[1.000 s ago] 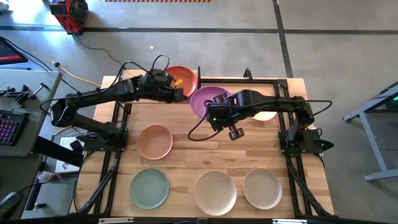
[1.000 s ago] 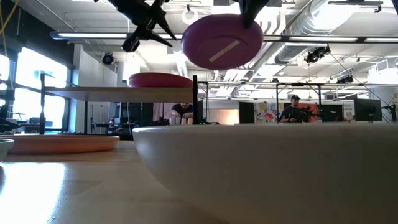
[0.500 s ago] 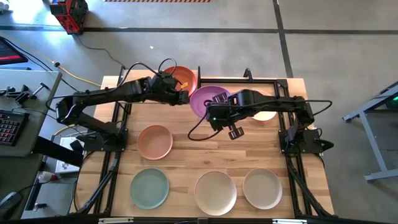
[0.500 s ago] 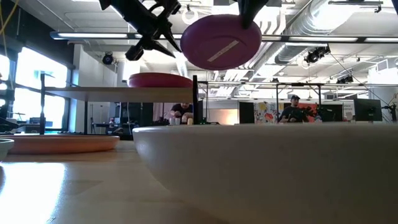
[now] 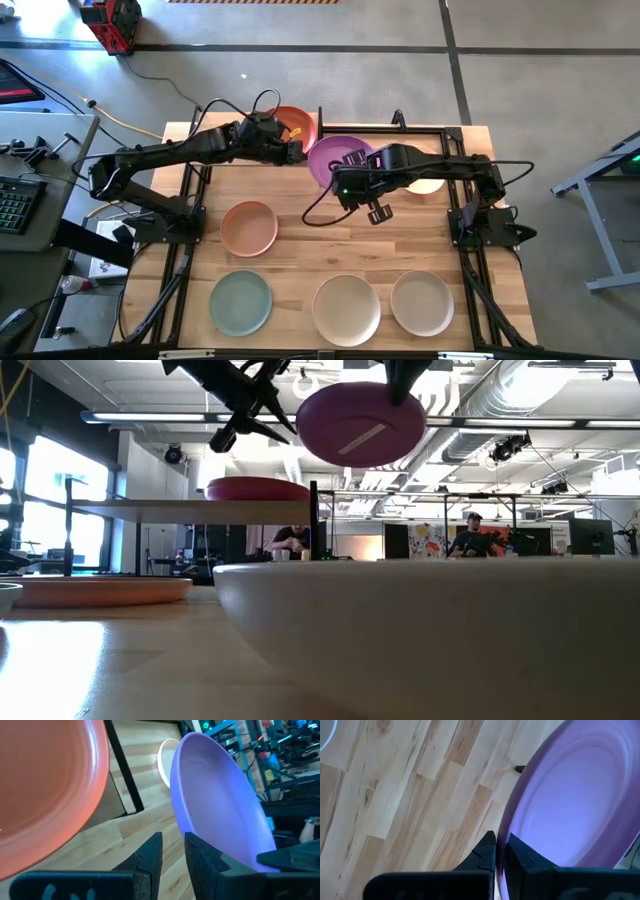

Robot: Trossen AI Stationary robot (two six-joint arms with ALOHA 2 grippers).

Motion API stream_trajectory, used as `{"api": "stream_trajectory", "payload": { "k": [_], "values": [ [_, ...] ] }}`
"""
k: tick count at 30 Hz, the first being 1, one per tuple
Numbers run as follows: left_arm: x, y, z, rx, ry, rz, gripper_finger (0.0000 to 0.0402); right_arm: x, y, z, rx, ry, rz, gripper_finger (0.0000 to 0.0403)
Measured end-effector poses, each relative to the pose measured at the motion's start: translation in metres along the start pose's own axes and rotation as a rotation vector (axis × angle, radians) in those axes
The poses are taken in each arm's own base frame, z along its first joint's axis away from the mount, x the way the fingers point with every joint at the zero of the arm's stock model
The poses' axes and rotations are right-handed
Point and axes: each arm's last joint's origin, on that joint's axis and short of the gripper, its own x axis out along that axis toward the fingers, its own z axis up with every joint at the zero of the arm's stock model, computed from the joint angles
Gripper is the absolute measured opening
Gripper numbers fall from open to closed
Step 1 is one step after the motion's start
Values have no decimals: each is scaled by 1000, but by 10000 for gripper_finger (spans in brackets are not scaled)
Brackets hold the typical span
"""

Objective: Place and stack plates onto a shelf
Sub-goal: Stack the purple plate on top of the orange plate

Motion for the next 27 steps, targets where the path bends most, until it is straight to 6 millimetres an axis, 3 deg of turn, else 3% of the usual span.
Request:
{"api": "stream_trajectory", "payload": {
  "k": [10, 27],
  "values": [
    [-4, 3, 8, 9, -19, -6, 71, 0, 0, 0, 5, -4, 4, 0],
    [-3, 2, 5, 5, 14, -18, 71, 1, -5, -2, 13, -2, -3, 0]
  ]
}}
